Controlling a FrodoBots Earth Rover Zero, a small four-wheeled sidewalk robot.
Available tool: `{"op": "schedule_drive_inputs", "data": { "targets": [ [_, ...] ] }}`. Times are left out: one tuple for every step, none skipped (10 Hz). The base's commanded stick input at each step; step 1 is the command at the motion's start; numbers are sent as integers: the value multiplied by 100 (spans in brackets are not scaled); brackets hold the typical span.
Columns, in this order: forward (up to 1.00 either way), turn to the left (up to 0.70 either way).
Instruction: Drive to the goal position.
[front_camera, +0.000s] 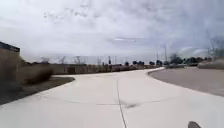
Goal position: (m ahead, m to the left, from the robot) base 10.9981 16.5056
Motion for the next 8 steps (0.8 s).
{"op": "schedule_drive_inputs", "data": {
  "targets": [
    [100,0],
    [100,0],
    [100,0],
    [100,0],
    [100,0],
    [100,0],
    [100,0],
    [100,0]
  ]
}}
